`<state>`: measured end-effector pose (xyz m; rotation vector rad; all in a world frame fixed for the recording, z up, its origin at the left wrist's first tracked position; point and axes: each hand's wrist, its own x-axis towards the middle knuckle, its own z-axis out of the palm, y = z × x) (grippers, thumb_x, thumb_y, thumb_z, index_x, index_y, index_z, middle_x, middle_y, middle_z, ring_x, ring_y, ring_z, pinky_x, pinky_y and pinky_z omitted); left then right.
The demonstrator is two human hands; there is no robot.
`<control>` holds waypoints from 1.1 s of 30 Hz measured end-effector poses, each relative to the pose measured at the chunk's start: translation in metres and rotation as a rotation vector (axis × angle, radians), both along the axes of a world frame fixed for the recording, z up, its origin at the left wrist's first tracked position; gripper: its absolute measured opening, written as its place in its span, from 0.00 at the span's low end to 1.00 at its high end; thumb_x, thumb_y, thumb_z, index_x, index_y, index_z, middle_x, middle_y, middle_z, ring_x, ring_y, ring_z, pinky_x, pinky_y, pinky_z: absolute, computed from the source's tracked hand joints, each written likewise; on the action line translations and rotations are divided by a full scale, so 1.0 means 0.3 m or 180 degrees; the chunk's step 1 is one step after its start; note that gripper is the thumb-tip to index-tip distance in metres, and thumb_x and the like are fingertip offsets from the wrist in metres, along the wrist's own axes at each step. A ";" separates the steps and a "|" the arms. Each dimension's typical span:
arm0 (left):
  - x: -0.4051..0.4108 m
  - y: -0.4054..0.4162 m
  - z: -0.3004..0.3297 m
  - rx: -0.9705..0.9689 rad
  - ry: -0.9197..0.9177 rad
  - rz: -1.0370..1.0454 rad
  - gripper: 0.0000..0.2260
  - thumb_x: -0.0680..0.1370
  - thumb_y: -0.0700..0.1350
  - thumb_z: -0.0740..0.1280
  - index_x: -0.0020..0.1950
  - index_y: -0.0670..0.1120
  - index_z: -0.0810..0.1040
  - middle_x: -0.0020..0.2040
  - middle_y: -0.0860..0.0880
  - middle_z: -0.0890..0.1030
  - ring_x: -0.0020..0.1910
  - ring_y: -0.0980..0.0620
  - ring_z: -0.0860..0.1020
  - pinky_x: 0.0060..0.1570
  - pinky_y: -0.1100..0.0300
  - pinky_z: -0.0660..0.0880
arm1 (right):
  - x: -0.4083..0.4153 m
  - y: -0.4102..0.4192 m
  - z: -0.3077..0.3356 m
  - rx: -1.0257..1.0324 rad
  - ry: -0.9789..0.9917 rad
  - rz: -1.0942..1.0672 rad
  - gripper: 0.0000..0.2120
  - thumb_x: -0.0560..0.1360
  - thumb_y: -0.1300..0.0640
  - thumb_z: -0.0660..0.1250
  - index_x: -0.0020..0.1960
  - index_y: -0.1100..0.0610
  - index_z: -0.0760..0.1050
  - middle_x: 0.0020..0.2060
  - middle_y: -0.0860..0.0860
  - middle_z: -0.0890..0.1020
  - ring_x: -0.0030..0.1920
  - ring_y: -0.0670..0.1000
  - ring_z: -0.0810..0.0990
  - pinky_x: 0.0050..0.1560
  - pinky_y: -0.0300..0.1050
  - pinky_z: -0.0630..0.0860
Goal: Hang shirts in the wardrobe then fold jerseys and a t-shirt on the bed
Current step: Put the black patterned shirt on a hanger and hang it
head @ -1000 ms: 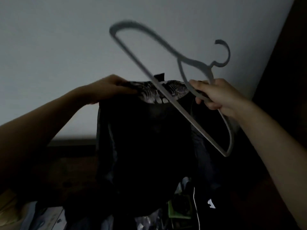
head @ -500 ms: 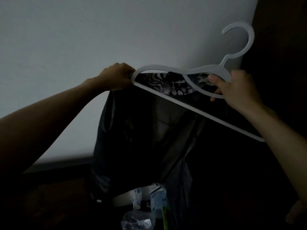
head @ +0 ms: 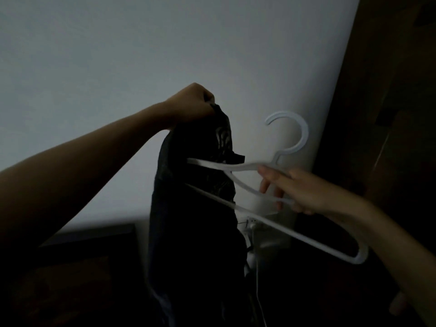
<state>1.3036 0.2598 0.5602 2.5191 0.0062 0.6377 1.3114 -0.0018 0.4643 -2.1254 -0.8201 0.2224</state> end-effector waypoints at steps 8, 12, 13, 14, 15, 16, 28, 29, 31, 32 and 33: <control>-0.005 -0.073 0.005 0.0125 -0.0165 0.0227 0.08 0.73 0.43 0.66 0.34 0.43 0.76 0.31 0.48 0.72 0.31 0.52 0.70 0.31 0.62 0.66 | -0.043 0.074 -0.107 0.0204 0.0904 0.0147 0.28 0.76 0.32 0.58 0.44 0.57 0.80 0.28 0.56 0.78 0.20 0.48 0.63 0.22 0.34 0.58; -0.033 -0.115 0.001 -0.0535 0.0633 0.0069 0.16 0.63 0.48 0.73 0.43 0.36 0.83 0.37 0.44 0.81 0.34 0.48 0.78 0.37 0.57 0.74 | -0.080 0.223 -0.152 0.0771 0.0893 -0.0088 0.23 0.81 0.40 0.58 0.54 0.57 0.81 0.28 0.52 0.79 0.17 0.42 0.68 0.18 0.34 0.60; -0.037 -0.125 -0.007 -0.0621 0.0685 -0.0032 0.15 0.63 0.48 0.73 0.40 0.36 0.83 0.36 0.44 0.80 0.33 0.49 0.78 0.37 0.56 0.73 | -0.088 0.268 -0.165 0.0883 0.0882 -0.0112 0.22 0.82 0.42 0.58 0.55 0.59 0.81 0.27 0.50 0.79 0.16 0.41 0.69 0.18 0.33 0.61; -0.037 -0.129 -0.017 -0.0668 0.0664 -0.0093 0.10 0.65 0.46 0.73 0.35 0.39 0.82 0.32 0.46 0.79 0.30 0.49 0.77 0.35 0.59 0.73 | -0.090 0.311 -0.180 0.0946 0.0908 -0.0159 0.21 0.82 0.43 0.58 0.56 0.59 0.81 0.27 0.47 0.79 0.15 0.41 0.69 0.18 0.33 0.61; -0.036 -0.128 -0.027 -0.0743 0.0590 -0.0148 0.10 0.68 0.43 0.72 0.28 0.42 0.80 0.28 0.48 0.78 0.26 0.51 0.76 0.31 0.63 0.73 | -0.088 0.350 -0.197 0.0964 0.0957 -0.0198 0.20 0.82 0.42 0.58 0.55 0.57 0.80 0.29 0.47 0.79 0.16 0.41 0.70 0.18 0.33 0.62; -0.033 -0.118 -0.037 -0.0883 0.0526 -0.0227 0.15 0.72 0.39 0.71 0.24 0.43 0.78 0.25 0.50 0.77 0.24 0.53 0.76 0.29 0.65 0.72 | -0.081 0.378 -0.214 0.0988 0.0982 -0.0205 0.20 0.82 0.41 0.58 0.54 0.56 0.80 0.31 0.48 0.80 0.17 0.41 0.71 0.19 0.34 0.64; -0.177 -0.011 -0.057 0.2845 0.0466 -0.0281 0.26 0.74 0.70 0.56 0.65 0.61 0.77 0.56 0.53 0.79 0.56 0.52 0.79 0.56 0.55 0.75 | -0.002 0.243 -0.250 0.2175 0.0172 -0.0311 0.20 0.83 0.46 0.60 0.49 0.60 0.83 0.33 0.60 0.84 0.23 0.40 0.76 0.25 0.28 0.67; -0.176 -0.016 -0.049 0.3143 0.0371 -0.0180 0.29 0.72 0.73 0.51 0.63 0.60 0.77 0.57 0.51 0.77 0.58 0.49 0.77 0.56 0.52 0.75 | 0.000 0.227 -0.226 0.2069 0.0099 -0.0214 0.20 0.83 0.47 0.59 0.49 0.61 0.82 0.32 0.61 0.84 0.23 0.40 0.75 0.25 0.28 0.68; -0.169 -0.022 -0.047 0.3409 0.0343 -0.0194 0.29 0.74 0.73 0.50 0.59 0.56 0.77 0.55 0.50 0.77 0.57 0.45 0.76 0.55 0.52 0.73 | 0.007 0.199 -0.182 0.1979 0.0029 -0.0044 0.21 0.83 0.49 0.60 0.46 0.66 0.80 0.32 0.64 0.83 0.21 0.41 0.75 0.24 0.29 0.67; -0.166 -0.031 -0.046 0.3295 0.0527 -0.0240 0.25 0.76 0.71 0.53 0.56 0.54 0.76 0.50 0.52 0.78 0.54 0.45 0.77 0.53 0.52 0.72 | 0.013 0.192 -0.170 0.1955 0.0044 0.0048 0.21 0.83 0.49 0.61 0.45 0.66 0.79 0.33 0.65 0.83 0.21 0.44 0.76 0.22 0.30 0.65; -0.161 -0.037 -0.047 0.3084 0.0731 -0.0307 0.20 0.78 0.69 0.56 0.52 0.53 0.74 0.44 0.56 0.77 0.51 0.47 0.77 0.51 0.54 0.70 | 0.016 0.189 -0.155 0.1899 0.0095 0.0168 0.21 0.83 0.48 0.61 0.43 0.65 0.78 0.33 0.65 0.84 0.23 0.51 0.79 0.21 0.32 0.63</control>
